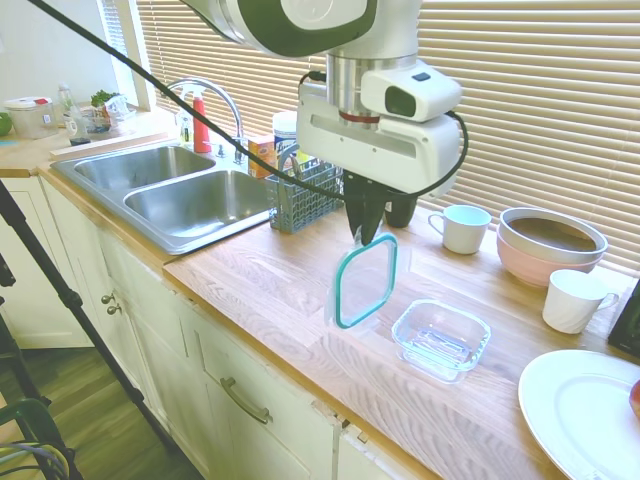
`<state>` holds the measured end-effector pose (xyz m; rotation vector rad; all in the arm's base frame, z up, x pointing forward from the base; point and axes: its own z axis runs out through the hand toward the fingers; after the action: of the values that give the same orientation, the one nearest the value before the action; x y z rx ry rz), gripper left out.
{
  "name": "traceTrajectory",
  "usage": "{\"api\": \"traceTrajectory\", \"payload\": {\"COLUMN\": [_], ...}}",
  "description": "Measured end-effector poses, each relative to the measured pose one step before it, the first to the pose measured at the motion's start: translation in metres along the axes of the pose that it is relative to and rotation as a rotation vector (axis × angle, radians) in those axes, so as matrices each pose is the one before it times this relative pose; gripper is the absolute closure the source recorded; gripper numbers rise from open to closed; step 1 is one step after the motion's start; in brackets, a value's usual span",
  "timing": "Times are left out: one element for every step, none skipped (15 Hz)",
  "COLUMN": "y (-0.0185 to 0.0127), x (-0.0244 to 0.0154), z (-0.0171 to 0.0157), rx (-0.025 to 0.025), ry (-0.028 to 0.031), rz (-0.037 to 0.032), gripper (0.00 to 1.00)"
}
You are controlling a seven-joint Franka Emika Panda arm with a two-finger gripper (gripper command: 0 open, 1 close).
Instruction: Cover the lid of the food container
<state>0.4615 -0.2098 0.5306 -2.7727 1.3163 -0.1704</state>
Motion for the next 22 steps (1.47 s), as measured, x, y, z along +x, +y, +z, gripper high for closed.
{"api": "traceTrajectory", "payload": {"y": [0.00418, 0.00312, 0.00200, 0.00222, 0.00355, 0.00303, 0.00216, 0.00007, -0.00092, -0.00200, -0.00201, -0.00244, -0.00258, -0.00286, -0.00327, -0.00404, -0.00459, -0.00460, -0.00398, -0.00269, -0.00187, -0.00135], "x": [0.00267, 0.00206, 0.00124, 0.00102, 0.00141, 0.00119, 0.00105, 0.00039, 0.00000, -0.00059, -0.00077, -0.00081, -0.00052, 0.00053, 0.00183, 0.00269, 0.00311, 0.00338, 0.00306, 0.00296, 0.00301, 0.00235], "z": [-0.00240, -0.00265, -0.00173, -0.00039, 0.00001, 0.00001, 0.00030, 0.00113, 0.00139, 0.00108, 0.00028, -0.00057, -0.00084, -0.00077, 0.00004, 0.00074, 0.00117, 0.00169, 0.00095, 0.00120, 0.00103, 0.00126], "rx": [0.00348, 0.00212, 0.00249, 0.00107, 0.00047, 0.00065, 0.00107, -0.00035, -0.00135, -0.00121, -0.00040, 0.00025, 0.00103, 0.00181, 0.00085, 0.00028, -0.00024, -0.00136, -0.00122, -0.00071, -0.00108, -0.00135], "ry": [-0.00039, -0.00092, -0.00183, -0.00182, -0.00250, -0.00203, -0.00157, -0.00219, -0.00222, -0.00169, -0.00022, 0.00147, 0.00173, 0.00202, 0.00083, -0.00001, -0.00087, -0.00093, -0.00018, -0.00150, -0.00100, -0.00137], "rz": [0.00221, 0.00210, 0.00097, -0.00029, -0.00225, -0.00106, -0.00161, -0.00253, -0.00410, -0.00568, -0.00536, -0.00471, -0.00442, -0.00337, -0.00234, -0.00253, -0.00283, -0.00311, -0.00269, -0.00031, 0.00061, 0.00058], "gripper": [1.00, 1.00, 1.00, 1.00, 1.00, 1.00, 1.00, 1.00, 1.00, 1.00, 1.00, 1.00, 1.00, 1.00, 1.00, 1.00, 1.00, 1.00, 1.00, 1.00, 1.00, 1.00]}}
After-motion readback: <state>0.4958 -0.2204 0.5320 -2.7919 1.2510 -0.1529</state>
